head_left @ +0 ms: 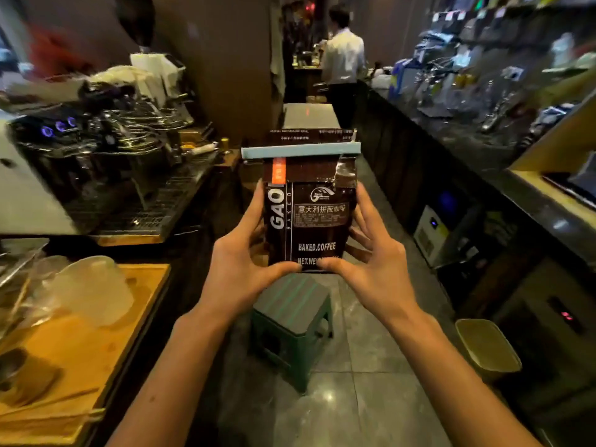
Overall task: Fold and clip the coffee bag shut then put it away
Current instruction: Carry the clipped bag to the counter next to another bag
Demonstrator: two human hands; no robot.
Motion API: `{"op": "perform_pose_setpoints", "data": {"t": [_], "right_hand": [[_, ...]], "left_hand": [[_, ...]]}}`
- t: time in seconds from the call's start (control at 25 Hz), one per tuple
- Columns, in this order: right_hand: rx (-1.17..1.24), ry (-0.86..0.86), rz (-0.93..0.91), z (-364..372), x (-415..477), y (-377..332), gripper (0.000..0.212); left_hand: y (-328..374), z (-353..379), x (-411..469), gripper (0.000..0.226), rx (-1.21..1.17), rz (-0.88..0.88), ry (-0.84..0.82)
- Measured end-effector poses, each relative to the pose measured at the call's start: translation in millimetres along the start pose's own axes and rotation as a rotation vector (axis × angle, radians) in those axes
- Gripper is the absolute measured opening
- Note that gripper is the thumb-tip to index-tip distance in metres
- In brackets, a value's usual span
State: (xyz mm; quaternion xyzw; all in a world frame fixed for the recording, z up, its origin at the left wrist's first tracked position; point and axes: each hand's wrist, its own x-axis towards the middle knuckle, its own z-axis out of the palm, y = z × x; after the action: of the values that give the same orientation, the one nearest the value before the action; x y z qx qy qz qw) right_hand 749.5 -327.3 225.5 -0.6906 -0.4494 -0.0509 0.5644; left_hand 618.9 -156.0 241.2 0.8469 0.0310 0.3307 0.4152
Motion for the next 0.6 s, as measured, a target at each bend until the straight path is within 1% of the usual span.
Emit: {"op": "perform_pose_setpoints", "data": {"t": [0.12, 0.24, 0.48, 0.6], "right_hand": [[-0.095, 0.096, 0.051, -31.8, 3.2, 12.7, 0.118], [-0.154, 0.175, 0.080, -44.8, 14.2, 21.2, 0.116], [-0.247, 0.289, 0.142, -23.0, 45.5, 31.8, 0.116], [-0.269, 0.308, 0.176, -10.4, 64.4, 43.7, 0.116]], "left_hand": [[0.2, 31.3, 35.9, 0.113, -0.072, 0.086, -0.096], [-7.9, 46.8, 71.4, 0.112, -0.115, 0.154, -0.159], [-45.1, 37.7, 126.0, 0.114, -0.172, 0.233, -0.250], [-65.4, 36.6, 153.0, 0.116, -0.181, 0.256, -0.298]]}}
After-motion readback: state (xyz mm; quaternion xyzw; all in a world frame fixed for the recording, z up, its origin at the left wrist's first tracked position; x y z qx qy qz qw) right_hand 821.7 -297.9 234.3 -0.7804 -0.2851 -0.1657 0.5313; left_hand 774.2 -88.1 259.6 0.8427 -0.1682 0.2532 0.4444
